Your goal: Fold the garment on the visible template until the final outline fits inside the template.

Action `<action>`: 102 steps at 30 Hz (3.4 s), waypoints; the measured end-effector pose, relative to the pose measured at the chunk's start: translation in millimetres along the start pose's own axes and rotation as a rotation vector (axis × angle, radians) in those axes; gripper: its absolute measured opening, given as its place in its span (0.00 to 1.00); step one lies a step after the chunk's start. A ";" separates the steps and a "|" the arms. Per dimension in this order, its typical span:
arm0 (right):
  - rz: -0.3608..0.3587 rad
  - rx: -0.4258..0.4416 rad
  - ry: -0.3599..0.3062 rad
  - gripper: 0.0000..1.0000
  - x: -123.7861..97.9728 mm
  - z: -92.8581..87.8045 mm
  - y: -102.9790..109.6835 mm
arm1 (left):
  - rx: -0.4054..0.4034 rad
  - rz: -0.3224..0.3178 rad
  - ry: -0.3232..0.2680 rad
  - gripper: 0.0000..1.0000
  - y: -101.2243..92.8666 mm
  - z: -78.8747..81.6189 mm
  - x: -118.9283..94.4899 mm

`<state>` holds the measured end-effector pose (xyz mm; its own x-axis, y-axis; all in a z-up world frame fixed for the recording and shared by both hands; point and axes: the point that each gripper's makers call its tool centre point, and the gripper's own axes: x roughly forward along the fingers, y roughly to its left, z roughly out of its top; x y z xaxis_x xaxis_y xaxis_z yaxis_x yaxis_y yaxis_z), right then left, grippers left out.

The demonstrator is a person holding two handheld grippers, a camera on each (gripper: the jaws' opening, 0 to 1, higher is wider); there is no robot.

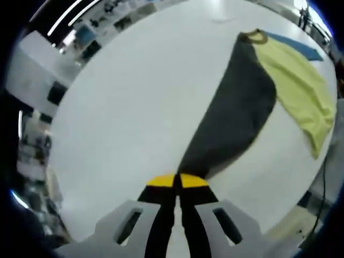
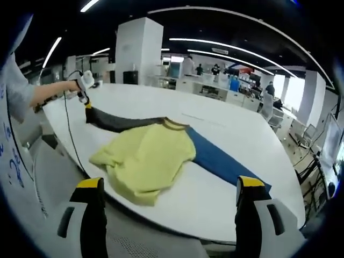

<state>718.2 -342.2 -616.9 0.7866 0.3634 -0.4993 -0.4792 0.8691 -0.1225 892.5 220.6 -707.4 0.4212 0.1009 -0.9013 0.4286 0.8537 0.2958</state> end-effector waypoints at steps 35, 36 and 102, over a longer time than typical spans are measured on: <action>-0.009 0.021 0.043 1.00 23.9 15.7 34.4 | 0.048 -0.070 0.141 0.00 17.9 -31.3 66.2; -0.011 0.022 0.043 1.00 23.8 15.5 33.7 | 0.050 -0.069 0.145 0.00 18.1 -32.7 67.4; 0.044 -0.032 0.067 1.00 40.9 22.8 38.1 | 0.144 -0.002 0.117 0.00 25.9 -27.5 81.6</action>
<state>741.0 -286.6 -622.5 0.7372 0.3768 -0.5608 -0.5259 0.8411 -0.1263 916.0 265.0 -782.0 0.3286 0.1653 -0.9299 0.5427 0.7728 0.3291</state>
